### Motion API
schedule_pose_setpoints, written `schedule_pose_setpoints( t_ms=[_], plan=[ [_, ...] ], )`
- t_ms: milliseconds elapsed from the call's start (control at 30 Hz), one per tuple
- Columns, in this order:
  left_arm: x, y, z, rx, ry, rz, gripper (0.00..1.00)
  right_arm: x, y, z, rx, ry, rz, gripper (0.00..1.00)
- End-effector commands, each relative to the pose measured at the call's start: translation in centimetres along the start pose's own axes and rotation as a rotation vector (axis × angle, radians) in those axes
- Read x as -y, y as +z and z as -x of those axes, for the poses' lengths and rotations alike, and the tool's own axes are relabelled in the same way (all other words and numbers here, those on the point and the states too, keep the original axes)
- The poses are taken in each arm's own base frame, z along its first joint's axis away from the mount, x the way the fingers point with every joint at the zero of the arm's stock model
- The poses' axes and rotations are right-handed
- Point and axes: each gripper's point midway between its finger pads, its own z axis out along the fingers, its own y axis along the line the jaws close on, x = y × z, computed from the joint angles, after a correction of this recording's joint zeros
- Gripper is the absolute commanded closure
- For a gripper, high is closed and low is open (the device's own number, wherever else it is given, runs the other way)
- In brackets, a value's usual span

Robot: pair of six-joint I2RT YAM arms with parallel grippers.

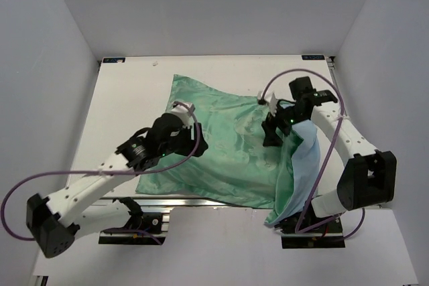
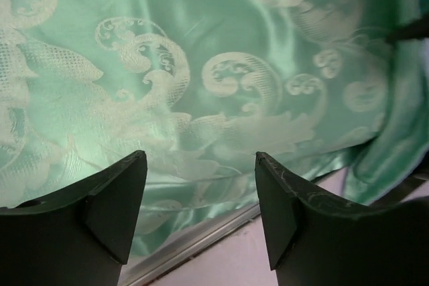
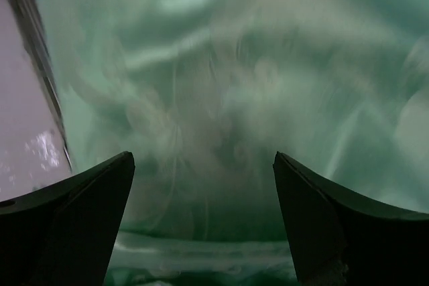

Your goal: Put the pillow into the pillowcase

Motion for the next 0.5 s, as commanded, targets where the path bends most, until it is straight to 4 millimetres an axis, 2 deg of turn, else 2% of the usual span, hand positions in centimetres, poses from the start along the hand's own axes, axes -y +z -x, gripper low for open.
schedule_pose_setpoints(
  t_ms=[0, 100, 233, 367, 467],
  plan=[
    [-0.4, 2.1, 0.5, -0.037, 0.037, 0.023, 0.25, 0.6, -1.5, -5.9, -0.214, -0.032, -0.084, 0.11],
    [-1.4, 4.5, -0.4, -0.084, 0.027, 0.010, 0.23, 0.6, -1.5, -9.3, -0.331, -0.022, -0.104, 0.11],
    [-3.4, 7.8, -3.3, -0.207, -0.034, -0.025, 0.23, 1.1, -2.4, -12.9, -0.473, -0.012, -0.167, 0.11],
    [-5.5, 9.1, -4.7, -0.267, -0.071, 0.017, 0.23, 2.5, -5.0, -16.4, -0.602, 0.032, -0.285, 0.11],
    [-7.6, 9.3, -4.5, -0.275, -0.126, 0.054, 0.23, 3.8, -7.2, -18.1, -0.632, 0.103, -0.352, 0.10]
  ],
)
